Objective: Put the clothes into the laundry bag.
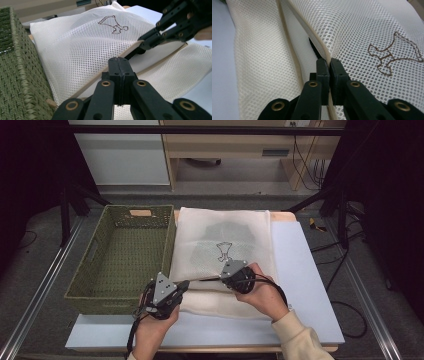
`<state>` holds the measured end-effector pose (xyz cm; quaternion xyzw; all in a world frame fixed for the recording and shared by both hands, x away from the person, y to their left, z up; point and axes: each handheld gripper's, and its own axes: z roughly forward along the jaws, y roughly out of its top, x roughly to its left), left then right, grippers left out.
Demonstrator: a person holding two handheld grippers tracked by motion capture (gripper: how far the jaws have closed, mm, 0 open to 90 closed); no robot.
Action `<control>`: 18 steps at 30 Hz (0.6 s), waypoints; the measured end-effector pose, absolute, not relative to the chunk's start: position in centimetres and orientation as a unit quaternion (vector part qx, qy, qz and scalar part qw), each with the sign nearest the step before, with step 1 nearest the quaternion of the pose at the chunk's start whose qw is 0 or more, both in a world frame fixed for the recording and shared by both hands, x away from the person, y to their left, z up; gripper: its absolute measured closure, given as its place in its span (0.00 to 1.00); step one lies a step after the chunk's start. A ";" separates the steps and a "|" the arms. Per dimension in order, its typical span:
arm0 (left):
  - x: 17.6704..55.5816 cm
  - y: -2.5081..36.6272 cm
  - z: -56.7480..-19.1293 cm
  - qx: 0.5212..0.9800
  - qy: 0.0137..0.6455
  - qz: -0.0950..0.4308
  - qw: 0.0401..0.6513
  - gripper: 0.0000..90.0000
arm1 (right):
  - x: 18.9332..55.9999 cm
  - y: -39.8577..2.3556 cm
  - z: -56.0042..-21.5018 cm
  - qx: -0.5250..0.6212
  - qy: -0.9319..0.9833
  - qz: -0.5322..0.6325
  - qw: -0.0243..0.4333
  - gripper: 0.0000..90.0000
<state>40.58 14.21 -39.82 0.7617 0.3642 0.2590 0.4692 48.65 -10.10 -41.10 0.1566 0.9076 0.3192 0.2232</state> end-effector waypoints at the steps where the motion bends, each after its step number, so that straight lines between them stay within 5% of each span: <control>1: 40.6 14.3 -39.7 0.761 0.365 0.259 0.469 1.00 | 48.6 -10.1 -41.4 0.156 0.908 0.316 0.226 0.96; 18: 40.7 15.0 -38.9 0.752 0.372 0.258 0.479 1.00 | 48.5 -9.9 -45.2 0.155 0.919 0.274 0.238 0.96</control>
